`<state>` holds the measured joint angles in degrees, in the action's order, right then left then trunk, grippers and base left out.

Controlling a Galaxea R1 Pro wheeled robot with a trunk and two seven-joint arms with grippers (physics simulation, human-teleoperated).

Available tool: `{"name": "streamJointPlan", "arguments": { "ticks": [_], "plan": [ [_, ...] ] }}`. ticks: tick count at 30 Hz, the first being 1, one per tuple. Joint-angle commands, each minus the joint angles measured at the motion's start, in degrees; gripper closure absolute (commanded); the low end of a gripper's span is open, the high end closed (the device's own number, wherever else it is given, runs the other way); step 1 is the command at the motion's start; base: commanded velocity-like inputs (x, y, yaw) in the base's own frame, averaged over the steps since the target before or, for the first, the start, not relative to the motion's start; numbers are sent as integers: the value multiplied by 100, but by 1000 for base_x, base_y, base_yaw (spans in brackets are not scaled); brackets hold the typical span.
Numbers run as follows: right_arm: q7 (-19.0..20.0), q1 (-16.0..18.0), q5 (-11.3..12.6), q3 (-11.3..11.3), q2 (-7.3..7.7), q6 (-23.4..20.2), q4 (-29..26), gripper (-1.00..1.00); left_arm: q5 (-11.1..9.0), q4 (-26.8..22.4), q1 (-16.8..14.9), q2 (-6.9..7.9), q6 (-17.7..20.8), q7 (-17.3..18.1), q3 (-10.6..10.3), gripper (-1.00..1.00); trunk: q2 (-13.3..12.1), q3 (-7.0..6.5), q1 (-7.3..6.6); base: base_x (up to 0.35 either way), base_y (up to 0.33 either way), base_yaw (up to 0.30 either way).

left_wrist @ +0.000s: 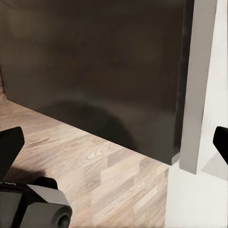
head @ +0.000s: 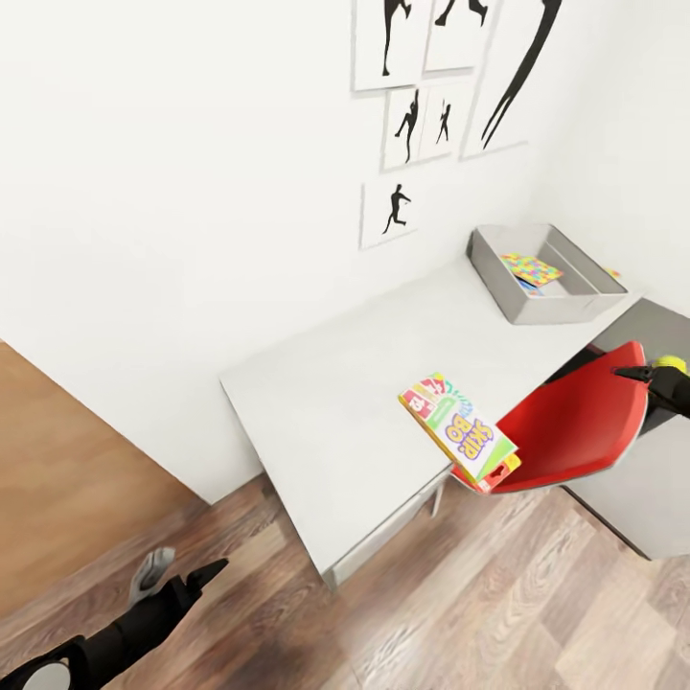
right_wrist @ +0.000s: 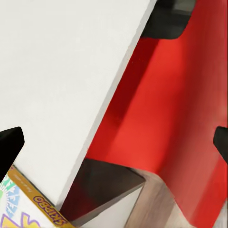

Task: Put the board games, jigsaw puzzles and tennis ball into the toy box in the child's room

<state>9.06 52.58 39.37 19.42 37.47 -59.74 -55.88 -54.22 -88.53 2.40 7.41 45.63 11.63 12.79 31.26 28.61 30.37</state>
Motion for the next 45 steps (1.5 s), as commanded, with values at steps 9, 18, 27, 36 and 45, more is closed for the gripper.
{"name": "streamJointPlan", "arguments": {
  "ticks": [9,18,27,36,45],
  "plan": [
    [97,7,-55,9,-24,-26,-31,-100,1,220,-24,10,28,25,18,-100,7,6,2,0,5,-286],
    [339,7,-59,9,-31,-26,-44,-100,-9,383,-41,17,30,24,31,-100,7,6,2,0,152,-150],
    [451,7,-60,9,-46,-26,-23,-100,-10,426,-45,20,28,23,38,-100,7,6,2,0,260,-39],
    [485,7,-61,9,-46,-26,-8,-100,-10,438,-46,22,26,23,41,-100,7,6,2,0,294,-11],
    [570,-7,-61,9,-53,-26,67,-100,0,446,-46,19,25,17,127,-100,7,6,2,0,304,-80]
  ]
}}
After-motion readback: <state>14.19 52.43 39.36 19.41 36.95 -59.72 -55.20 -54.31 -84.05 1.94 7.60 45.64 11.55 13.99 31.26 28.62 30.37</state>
